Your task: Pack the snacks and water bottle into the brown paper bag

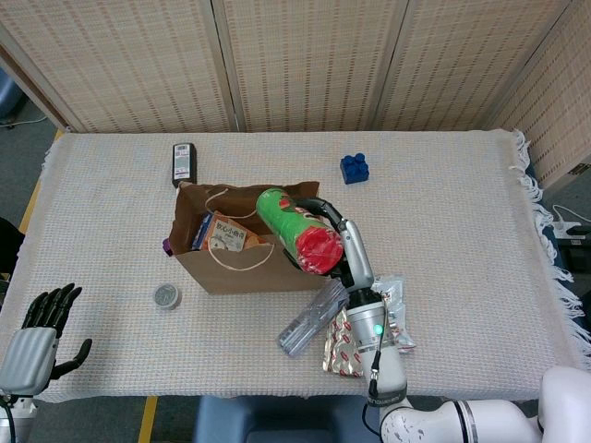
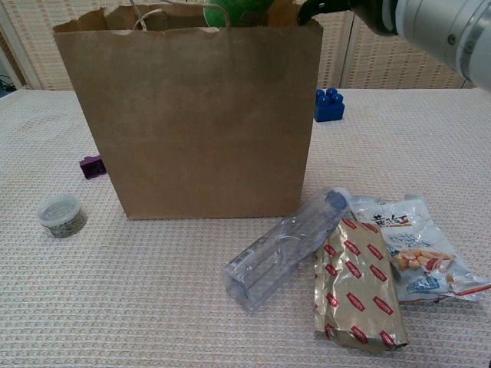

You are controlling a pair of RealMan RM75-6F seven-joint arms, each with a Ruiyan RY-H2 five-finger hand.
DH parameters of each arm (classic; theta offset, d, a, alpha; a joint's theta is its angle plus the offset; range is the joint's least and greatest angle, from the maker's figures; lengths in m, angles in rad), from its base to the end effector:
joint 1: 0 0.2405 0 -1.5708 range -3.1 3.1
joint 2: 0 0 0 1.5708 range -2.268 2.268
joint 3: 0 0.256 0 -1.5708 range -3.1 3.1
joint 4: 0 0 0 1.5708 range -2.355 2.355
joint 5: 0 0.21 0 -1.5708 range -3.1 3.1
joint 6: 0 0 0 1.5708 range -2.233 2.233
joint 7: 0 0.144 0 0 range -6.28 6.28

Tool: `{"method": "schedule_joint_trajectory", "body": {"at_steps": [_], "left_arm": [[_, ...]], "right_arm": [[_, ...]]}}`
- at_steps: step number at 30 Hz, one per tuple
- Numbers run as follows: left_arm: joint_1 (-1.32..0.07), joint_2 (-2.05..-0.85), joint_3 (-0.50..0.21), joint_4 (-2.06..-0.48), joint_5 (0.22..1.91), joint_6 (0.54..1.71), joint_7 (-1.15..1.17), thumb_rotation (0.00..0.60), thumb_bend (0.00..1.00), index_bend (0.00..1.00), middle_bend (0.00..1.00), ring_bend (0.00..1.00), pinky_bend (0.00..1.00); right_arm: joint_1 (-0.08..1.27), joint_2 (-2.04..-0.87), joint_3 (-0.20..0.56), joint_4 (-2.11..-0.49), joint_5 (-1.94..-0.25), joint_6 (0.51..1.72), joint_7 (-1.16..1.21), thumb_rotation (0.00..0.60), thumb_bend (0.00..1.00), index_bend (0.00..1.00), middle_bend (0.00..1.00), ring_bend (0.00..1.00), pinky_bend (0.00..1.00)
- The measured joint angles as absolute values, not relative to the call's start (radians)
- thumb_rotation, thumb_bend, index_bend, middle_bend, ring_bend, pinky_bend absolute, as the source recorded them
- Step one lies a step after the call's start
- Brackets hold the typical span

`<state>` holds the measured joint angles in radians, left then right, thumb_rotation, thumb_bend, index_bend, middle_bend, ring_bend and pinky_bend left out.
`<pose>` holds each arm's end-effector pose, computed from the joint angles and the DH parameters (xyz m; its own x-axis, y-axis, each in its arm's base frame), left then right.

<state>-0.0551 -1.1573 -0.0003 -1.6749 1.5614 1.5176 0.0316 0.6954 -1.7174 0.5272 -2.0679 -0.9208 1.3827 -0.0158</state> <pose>-0.2936 0.1603 0.1365 0.3359 0.0347 0.9412 0.9414 -0.0442 -0.3344 -0.0054 -0.2944 0.0517 -0.6860 -0.2165 0.6946 -0.6842 -0.1328 -0.7171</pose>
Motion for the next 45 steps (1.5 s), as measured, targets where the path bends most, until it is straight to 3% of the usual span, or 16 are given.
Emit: {"method": "schedule_joint_trajectory", "body": {"at_steps": [2, 5, 13, 26, 35, 45], "left_arm": [[-0.055, -1.157, 0.000, -1.675, 1.561, 1.517, 0.033, 0.600, 0.36, 0.00, 0.00, 0.00, 0.03], [-0.055, -1.157, 0.001, -1.677, 1.560, 1.515, 0.033, 0.600, 0.36, 0.00, 0.00, 0.00, 0.03], [-0.056, -1.156, 0.000, -1.676, 1.558, 1.513, 0.033, 0.600, 0.36, 0.00, 0.00, 0.00, 0.03], [-0.055, -1.156, -0.001, -1.675, 1.555, 1.514, 0.029, 0.600, 0.36, 0.00, 0.00, 0.00, 0.03], [-0.055, -1.159, 0.003, -1.678, 1.564, 1.516, 0.043, 0.600, 0.36, 0.00, 0.00, 0.00, 0.03], [-0.056, -1.172, 0.010, -1.679, 1.571, 1.510, 0.075, 0.600, 0.36, 0.00, 0.00, 0.00, 0.03]], "right_arm": [[0.696, -1.706, 0.524, -2.073, -0.913, 1.358, -0.017, 0.600, 0.31, 0.10, 0.32, 0.26, 0.33], [0.699, -1.681, 0.519, -2.080, -0.894, 1.316, -0.020, 0.600, 0.22, 0.00, 0.22, 0.16, 0.23], [0.702, -1.669, 0.543, -2.083, -0.863, 1.310, -0.007, 0.600, 0.17, 0.00, 0.14, 0.10, 0.20], [0.666, -1.600, 0.553, -2.116, -0.950, 1.305, 0.050, 0.600, 0.17, 0.00, 0.13, 0.09, 0.18], [0.556, -1.358, 0.479, -2.163, -1.101, 1.270, 0.049, 0.600, 0.17, 0.00, 0.13, 0.09, 0.17], [0.438, -1.012, 0.269, -2.057, -1.393, 1.126, 0.073, 0.600, 0.09, 0.00, 0.13, 0.09, 0.16]]}}
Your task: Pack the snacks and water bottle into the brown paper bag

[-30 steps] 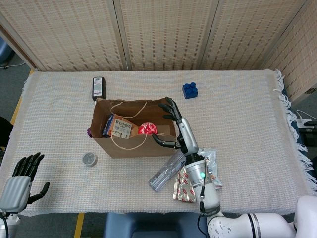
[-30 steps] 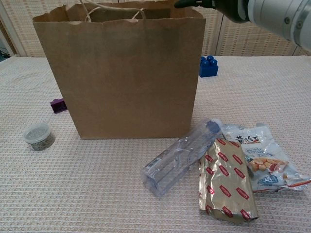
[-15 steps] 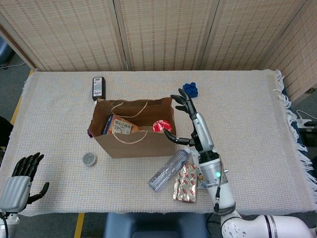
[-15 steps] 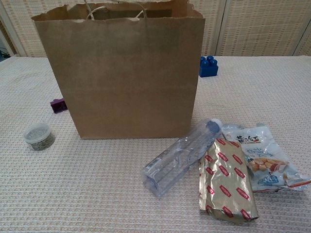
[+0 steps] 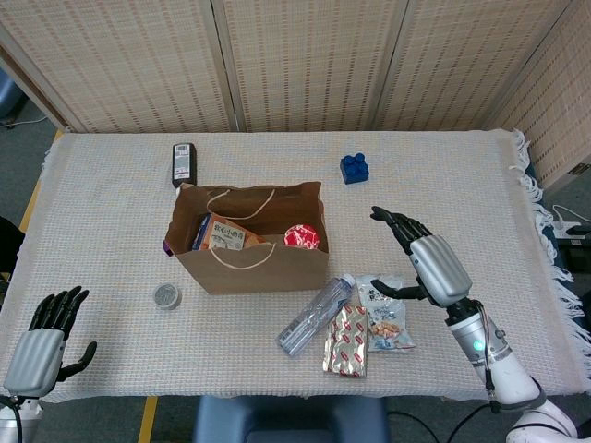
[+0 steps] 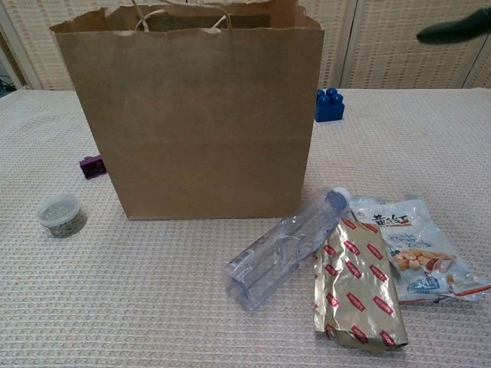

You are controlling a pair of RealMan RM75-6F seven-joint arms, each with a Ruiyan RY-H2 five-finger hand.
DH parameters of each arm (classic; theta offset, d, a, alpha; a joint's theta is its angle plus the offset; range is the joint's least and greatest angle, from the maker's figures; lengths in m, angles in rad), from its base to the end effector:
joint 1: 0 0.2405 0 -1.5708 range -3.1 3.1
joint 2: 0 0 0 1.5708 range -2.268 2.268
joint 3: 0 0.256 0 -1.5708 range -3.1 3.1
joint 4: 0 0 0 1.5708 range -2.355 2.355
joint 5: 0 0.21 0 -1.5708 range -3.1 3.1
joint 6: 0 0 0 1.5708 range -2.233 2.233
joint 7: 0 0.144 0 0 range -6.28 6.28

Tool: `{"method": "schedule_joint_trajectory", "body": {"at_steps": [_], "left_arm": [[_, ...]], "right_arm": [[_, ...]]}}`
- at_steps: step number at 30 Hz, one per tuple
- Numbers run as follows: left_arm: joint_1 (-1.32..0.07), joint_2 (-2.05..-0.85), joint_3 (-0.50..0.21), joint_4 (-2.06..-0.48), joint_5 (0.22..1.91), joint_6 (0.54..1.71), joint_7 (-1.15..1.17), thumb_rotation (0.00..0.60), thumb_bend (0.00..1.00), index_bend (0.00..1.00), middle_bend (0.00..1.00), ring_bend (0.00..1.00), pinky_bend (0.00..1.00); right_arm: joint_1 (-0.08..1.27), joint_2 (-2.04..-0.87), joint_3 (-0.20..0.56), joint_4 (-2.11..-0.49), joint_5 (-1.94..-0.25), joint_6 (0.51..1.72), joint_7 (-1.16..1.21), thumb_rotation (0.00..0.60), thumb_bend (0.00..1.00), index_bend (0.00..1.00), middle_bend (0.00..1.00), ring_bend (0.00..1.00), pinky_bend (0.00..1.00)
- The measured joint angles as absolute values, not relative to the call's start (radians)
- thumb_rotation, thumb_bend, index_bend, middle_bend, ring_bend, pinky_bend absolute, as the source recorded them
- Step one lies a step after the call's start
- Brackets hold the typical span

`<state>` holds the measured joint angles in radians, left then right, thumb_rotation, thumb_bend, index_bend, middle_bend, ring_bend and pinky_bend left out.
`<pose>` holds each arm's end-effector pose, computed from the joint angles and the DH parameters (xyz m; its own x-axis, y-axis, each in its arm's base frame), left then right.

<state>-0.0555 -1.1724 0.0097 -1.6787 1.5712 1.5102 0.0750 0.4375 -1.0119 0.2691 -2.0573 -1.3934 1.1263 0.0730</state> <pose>-0.2908 0.1580 0.1290 0.3600 0.0501 0.9316 0.9323 -0.0564 -0.3572 -0.1339 -0.2725 0.1432 0.0507 -0.1984 0.9788 -0.9303 -0.3660 -0.0260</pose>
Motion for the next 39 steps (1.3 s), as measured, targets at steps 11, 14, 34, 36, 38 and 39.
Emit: {"method": "schedule_joint_trajectory", "body": {"at_steps": [11, 14, 34, 36, 38, 39], "left_arm": [[-0.056, -1.180, 0.015, -1.679, 1.579, 1.509, 0.090, 0.600, 0.36, 0.00, 0.00, 0.00, 0.03], [-0.056, -1.179, 0.014, -1.678, 1.577, 1.509, 0.085, 0.600, 0.36, 0.00, 0.00, 0.00, 0.03], [-0.057, -1.171, 0.014, -1.680, 1.578, 1.509, 0.063, 0.600, 0.36, 0.00, 0.00, 0.00, 0.03], [-0.056, -1.171, 0.014, -1.681, 1.578, 1.511, 0.063, 0.600, 0.37, 0.00, 0.00, 0.00, 0.03], [-0.056, -1.171, 0.013, -1.680, 1.576, 1.512, 0.061, 0.600, 0.37, 0.00, 0.00, 0.00, 0.03], [-0.056, -1.171, 0.012, -1.679, 1.574, 1.510, 0.060, 0.600, 0.37, 0.00, 0.00, 0.00, 0.03]], "right_arm": [[0.413, -1.062, 0.107, -1.806, -1.528, 1.054, -0.138, 0.600, 0.00, 0.00, 0.13, 0.09, 0.16], [0.412, -1.134, 0.069, -1.758, -1.526, 1.032, -0.208, 0.600, 0.00, 0.00, 0.13, 0.09, 0.16], [0.413, -1.286, -0.042, -1.670, -1.488, 0.964, -0.295, 0.600, 0.00, 0.00, 0.13, 0.09, 0.16], [0.414, -1.305, -0.041, -1.653, -1.477, 0.960, -0.302, 0.600, 0.00, 0.00, 0.13, 0.09, 0.16], [0.415, -1.319, -0.042, -1.635, -1.472, 0.960, -0.310, 0.600, 0.00, 0.00, 0.13, 0.09, 0.16], [0.415, -1.328, -0.043, -1.622, -1.470, 0.960, -0.317, 0.600, 0.00, 0.00, 0.13, 0.09, 0.17]]}}
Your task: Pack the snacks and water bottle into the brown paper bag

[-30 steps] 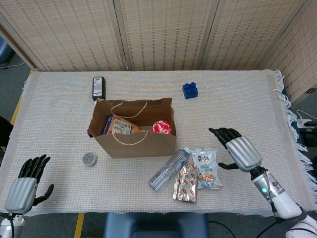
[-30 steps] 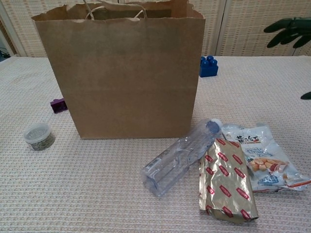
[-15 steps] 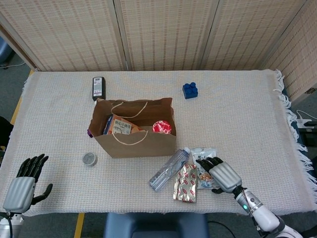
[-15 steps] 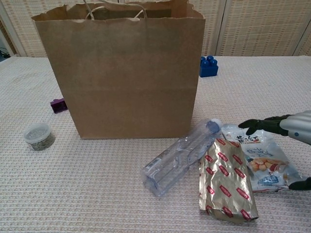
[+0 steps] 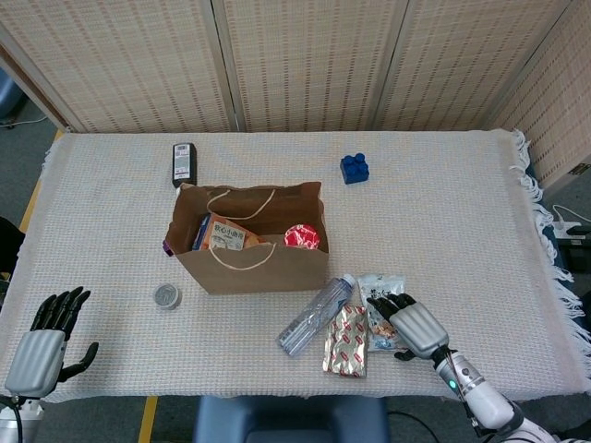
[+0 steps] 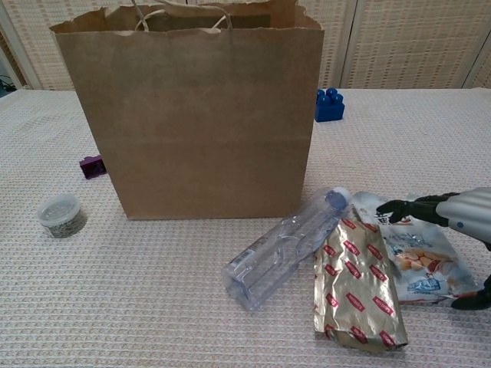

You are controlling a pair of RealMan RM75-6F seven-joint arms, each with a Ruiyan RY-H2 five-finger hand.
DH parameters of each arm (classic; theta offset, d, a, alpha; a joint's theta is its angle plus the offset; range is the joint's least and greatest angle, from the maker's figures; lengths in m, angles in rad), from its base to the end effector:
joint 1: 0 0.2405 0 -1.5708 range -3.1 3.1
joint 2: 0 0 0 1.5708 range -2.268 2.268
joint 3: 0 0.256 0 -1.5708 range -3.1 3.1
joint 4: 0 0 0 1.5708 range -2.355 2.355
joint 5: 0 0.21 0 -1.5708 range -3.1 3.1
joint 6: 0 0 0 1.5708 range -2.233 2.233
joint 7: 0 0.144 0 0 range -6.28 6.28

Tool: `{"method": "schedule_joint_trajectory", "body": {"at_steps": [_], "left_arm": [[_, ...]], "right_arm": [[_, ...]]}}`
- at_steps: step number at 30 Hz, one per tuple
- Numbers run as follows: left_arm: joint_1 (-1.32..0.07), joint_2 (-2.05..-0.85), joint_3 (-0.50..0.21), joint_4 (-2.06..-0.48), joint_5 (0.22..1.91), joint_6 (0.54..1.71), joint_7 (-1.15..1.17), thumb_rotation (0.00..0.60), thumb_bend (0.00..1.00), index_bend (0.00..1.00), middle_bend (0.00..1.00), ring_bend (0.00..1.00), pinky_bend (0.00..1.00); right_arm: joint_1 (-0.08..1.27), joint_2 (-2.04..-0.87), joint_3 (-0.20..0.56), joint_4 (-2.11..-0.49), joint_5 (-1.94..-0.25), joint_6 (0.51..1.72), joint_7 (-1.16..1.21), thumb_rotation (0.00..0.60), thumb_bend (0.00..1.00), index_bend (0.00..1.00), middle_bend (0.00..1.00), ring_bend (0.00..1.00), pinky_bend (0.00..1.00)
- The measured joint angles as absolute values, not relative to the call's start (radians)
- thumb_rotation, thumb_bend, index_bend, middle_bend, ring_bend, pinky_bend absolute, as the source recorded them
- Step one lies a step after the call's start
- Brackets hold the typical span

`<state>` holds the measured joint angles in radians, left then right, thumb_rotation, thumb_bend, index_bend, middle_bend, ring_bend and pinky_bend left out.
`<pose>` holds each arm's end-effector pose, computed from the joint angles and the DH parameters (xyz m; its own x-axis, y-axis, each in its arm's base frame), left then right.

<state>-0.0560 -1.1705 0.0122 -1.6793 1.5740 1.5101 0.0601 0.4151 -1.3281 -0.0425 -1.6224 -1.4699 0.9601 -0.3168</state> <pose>-0.2906 0.1576 0.1290 0.3475 0.0532 0.9362 0.9369 -0.0588 -0.3445 -0.2477 -0.2237 0.0124 0.6036 -0.3969 0.6915 -0.7854 -0.4452 0.4300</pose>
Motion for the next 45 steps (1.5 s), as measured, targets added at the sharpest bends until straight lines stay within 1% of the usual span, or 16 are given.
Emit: {"method": "schedule_joint_trajectory", "body": {"at_steps": [4, 6, 8, 11, 14, 16, 18, 23, 28, 32, 37, 42, 45], "left_arm": [[-0.057, -1.171, 0.012, -1.677, 1.571, 1.506, 0.059, 0.600, 0.37, 0.00, 0.00, 0.00, 0.03], [-0.058, -1.172, 0.013, -1.676, 1.571, 1.503, 0.059, 0.600, 0.36, 0.00, 0.00, 0.00, 0.03], [-0.059, -1.172, 0.013, -1.676, 1.573, 1.504, 0.060, 0.600, 0.36, 0.00, 0.00, 0.00, 0.03], [-0.058, -1.170, 0.012, -1.677, 1.573, 1.507, 0.055, 0.600, 0.36, 0.00, 0.00, 0.00, 0.03], [-0.058, -1.169, 0.012, -1.678, 1.574, 1.508, 0.054, 0.600, 0.36, 0.00, 0.00, 0.00, 0.03], [-0.057, -1.168, 0.013, -1.679, 1.578, 1.509, 0.053, 0.600, 0.36, 0.00, 0.00, 0.00, 0.03], [-0.057, -1.167, 0.014, -1.680, 1.579, 1.511, 0.053, 0.600, 0.36, 0.00, 0.00, 0.00, 0.03], [-0.055, -1.165, 0.014, -1.682, 1.581, 1.515, 0.050, 0.600, 0.37, 0.00, 0.00, 0.00, 0.03], [-0.055, -1.165, 0.014, -1.683, 1.584, 1.516, 0.052, 0.600, 0.36, 0.00, 0.00, 0.00, 0.03], [-0.055, -1.167, 0.015, -1.685, 1.589, 1.519, 0.059, 0.600, 0.36, 0.00, 0.00, 0.00, 0.03], [-0.054, -1.172, 0.018, -1.686, 1.592, 1.518, 0.070, 0.600, 0.37, 0.00, 0.00, 0.00, 0.03], [-0.054, -1.173, 0.016, -1.686, 1.589, 1.519, 0.073, 0.600, 0.36, 0.00, 0.00, 0.00, 0.03], [-0.054, -1.173, 0.016, -1.686, 1.591, 1.520, 0.075, 0.600, 0.36, 0.00, 0.00, 0.00, 0.03]], "right_arm": [[0.415, -1.355, -0.043, -1.588, -1.459, 0.963, -0.338, 0.600, 0.00, 0.04, 0.13, 0.11, 0.20], [0.414, -1.362, -0.042, -1.580, -1.453, 0.964, -0.343, 0.600, 0.00, 0.11, 0.16, 0.17, 0.26], [0.413, -1.377, -0.041, -1.566, -1.445, 0.964, -0.348, 0.600, 0.05, 0.21, 0.22, 0.24, 0.34], [0.412, -1.409, -0.045, -1.533, -1.443, 0.968, -0.364, 0.600, 0.22, 0.36, 0.32, 0.37, 0.48], [0.409, -1.421, -0.050, -1.515, -1.454, 0.984, -0.361, 0.600, 0.43, 0.53, 0.45, 0.52, 0.63], [0.407, -1.423, -0.052, -1.510, -1.466, 0.993, -0.342, 0.600, 0.50, 0.61, 0.51, 0.58, 0.68], [0.405, -1.422, -0.054, -1.505, -1.483, 1.008, -0.315, 0.600, 0.53, 0.65, 0.54, 0.62, 0.69], [0.398, -1.390, -0.057, -1.516, -1.525, 1.061, -0.228, 0.600, 0.54, 0.68, 0.56, 0.63, 0.69], [0.385, -1.302, -0.039, -1.575, -1.560, 1.152, -0.108, 0.600, 0.54, 0.68, 0.56, 0.63, 0.69], [0.373, -1.222, -0.004, -1.633, -1.576, 1.243, -0.009, 0.600, 0.54, 0.68, 0.56, 0.63, 0.69], [0.363, -1.146, 0.082, -1.719, -1.578, 1.351, 0.092, 0.600, 0.54, 0.68, 0.56, 0.63, 0.69], [0.374, -1.132, 0.188, -1.816, -1.571, 1.437, 0.098, 0.600, 0.54, 0.68, 0.56, 0.63, 0.69], [0.400, -1.142, 0.252, -1.872, -1.558, 1.452, 0.055, 0.600, 0.54, 0.68, 0.56, 0.63, 0.69]]}}
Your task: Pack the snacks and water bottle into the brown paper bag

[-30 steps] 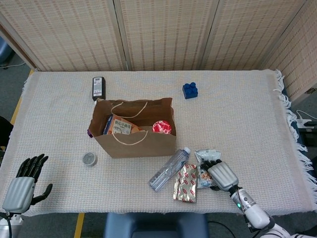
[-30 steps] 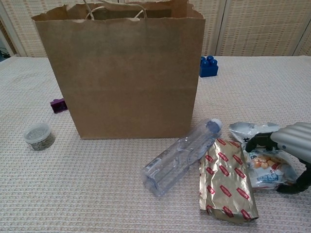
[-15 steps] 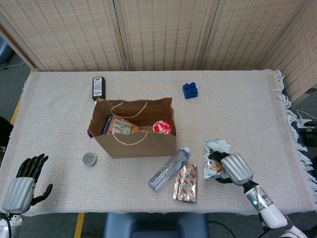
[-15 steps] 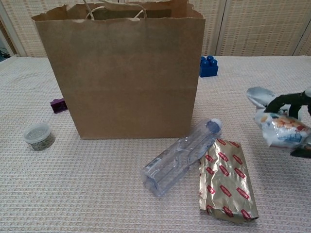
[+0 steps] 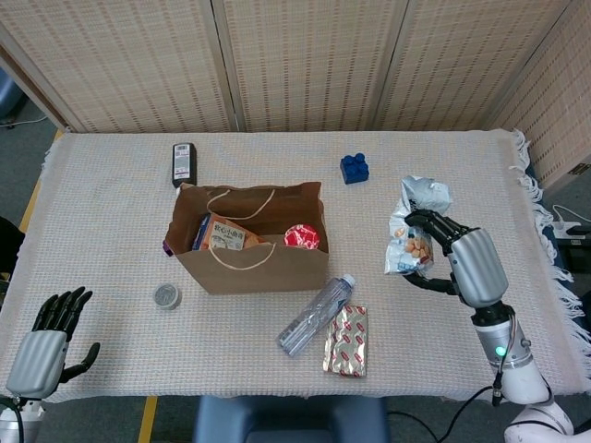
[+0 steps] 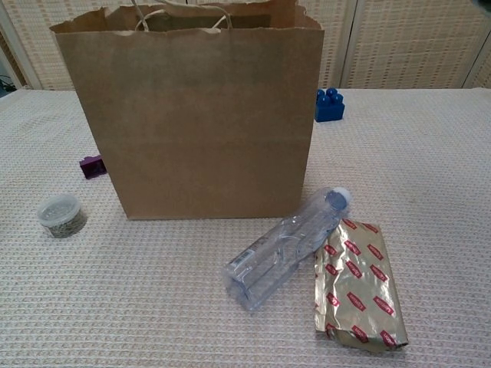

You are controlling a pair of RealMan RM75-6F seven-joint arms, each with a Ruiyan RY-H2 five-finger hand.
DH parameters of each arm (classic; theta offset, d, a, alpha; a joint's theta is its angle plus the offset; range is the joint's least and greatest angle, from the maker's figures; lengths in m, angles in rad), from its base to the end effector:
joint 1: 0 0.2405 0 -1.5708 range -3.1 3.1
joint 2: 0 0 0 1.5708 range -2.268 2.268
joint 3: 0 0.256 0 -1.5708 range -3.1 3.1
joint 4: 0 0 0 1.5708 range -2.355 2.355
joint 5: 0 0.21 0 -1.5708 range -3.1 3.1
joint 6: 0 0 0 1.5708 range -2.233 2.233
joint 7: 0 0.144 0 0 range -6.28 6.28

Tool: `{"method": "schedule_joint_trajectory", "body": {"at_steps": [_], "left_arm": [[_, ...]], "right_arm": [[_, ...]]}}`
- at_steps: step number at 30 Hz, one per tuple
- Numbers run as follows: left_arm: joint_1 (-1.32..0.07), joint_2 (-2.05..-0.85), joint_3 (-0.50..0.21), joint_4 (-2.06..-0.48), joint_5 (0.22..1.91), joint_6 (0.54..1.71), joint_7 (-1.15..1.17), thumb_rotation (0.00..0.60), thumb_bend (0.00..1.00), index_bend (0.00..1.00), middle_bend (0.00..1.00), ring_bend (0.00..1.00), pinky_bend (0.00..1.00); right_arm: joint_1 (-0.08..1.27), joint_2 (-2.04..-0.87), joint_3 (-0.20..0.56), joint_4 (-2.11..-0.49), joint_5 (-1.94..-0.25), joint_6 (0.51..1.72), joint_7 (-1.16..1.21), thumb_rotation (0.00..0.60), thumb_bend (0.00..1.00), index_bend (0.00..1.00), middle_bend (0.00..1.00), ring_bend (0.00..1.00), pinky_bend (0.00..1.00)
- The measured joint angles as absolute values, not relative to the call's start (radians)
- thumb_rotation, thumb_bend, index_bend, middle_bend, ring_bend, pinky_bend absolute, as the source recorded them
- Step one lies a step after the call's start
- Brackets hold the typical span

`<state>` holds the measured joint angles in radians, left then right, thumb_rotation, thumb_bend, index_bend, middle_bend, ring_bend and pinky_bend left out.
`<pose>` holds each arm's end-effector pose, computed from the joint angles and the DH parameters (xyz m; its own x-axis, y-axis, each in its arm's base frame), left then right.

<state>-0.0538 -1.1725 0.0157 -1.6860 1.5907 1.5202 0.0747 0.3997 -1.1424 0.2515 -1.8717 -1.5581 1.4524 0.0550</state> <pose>-0.2868 0.1560 0.1283 0.3534 0.0457 0.9343 0.9340 -0.0733 -0.3497 -0.1516 -0.2731 0.1605 0.0186 0.1359 0.9905 -0.8897 -0.4497 0.0784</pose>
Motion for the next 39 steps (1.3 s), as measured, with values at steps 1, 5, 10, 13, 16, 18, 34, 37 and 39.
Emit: {"method": "schedule_joint_trajectory", "body": {"at_steps": [1, 5, 10, 13, 16, 18, 34, 37, 39], "left_arm": [[-0.054, -1.172, 0.016, -1.686, 1.591, 1.521, 0.074, 0.600, 0.36, 0.00, 0.00, 0.00, 0.03], [-0.053, -1.170, 0.015, -1.687, 1.592, 1.524, 0.065, 0.600, 0.36, 0.00, 0.00, 0.00, 0.03], [-0.051, -1.162, 0.014, -1.689, 1.594, 1.529, 0.046, 0.600, 0.36, 0.00, 0.00, 0.00, 0.03], [-0.051, -1.158, 0.016, -1.690, 1.597, 1.529, 0.039, 0.600, 0.36, 0.00, 0.00, 0.00, 0.03], [-0.051, -1.157, 0.021, -1.691, 1.607, 1.529, 0.041, 0.600, 0.36, 0.00, 0.00, 0.00, 0.03], [-0.051, -1.157, 0.024, -1.693, 1.613, 1.531, 0.042, 0.600, 0.36, 0.00, 0.00, 0.00, 0.03], [-0.051, -1.151, 0.020, -1.694, 1.606, 1.531, 0.024, 0.600, 0.36, 0.00, 0.00, 0.00, 0.03], [-0.051, -1.151, 0.020, -1.693, 1.605, 1.528, 0.023, 0.600, 0.36, 0.00, 0.00, 0.00, 0.03], [-0.051, -1.151, 0.020, -1.693, 1.603, 1.527, 0.022, 0.600, 0.36, 0.00, 0.00, 0.00, 0.03]], "right_arm": [[0.409, -1.148, 0.268, -1.887, -1.552, 1.454, 0.035, 0.600, 0.54, 0.68, 0.56, 0.63, 0.69], [0.463, -1.189, 0.320, -1.942, -1.516, 1.447, -0.090, 0.600, 0.54, 0.68, 0.56, 0.63, 0.69], [0.561, -1.287, 0.379, -1.969, -1.456, 1.420, -0.312, 0.600, 0.54, 0.68, 0.56, 0.63, 0.69], [0.628, -1.370, 0.404, -1.956, -1.426, 1.408, -0.448, 0.600, 0.54, 0.68, 0.56, 0.63, 0.69], [0.689, -1.462, 0.418, -1.921, -1.399, 1.400, -0.568, 0.600, 0.54, 0.68, 0.56, 0.63, 0.69], [0.723, -1.516, 0.420, -1.881, -1.384, 1.397, -0.634, 0.600, 0.54, 0.68, 0.56, 0.63, 0.69], [0.835, -1.710, 0.454, -1.627, -1.263, 1.397, -0.762, 0.600, 0.54, 0.63, 0.56, 0.62, 0.68], [0.843, -1.721, 0.454, -1.611, -1.238, 1.387, -0.765, 0.600, 0.48, 0.57, 0.56, 0.56, 0.62], [0.845, -1.726, 0.451, -1.609, -1.219, 1.379, -0.771, 0.600, 0.35, 0.45, 0.51, 0.48, 0.55]]}}
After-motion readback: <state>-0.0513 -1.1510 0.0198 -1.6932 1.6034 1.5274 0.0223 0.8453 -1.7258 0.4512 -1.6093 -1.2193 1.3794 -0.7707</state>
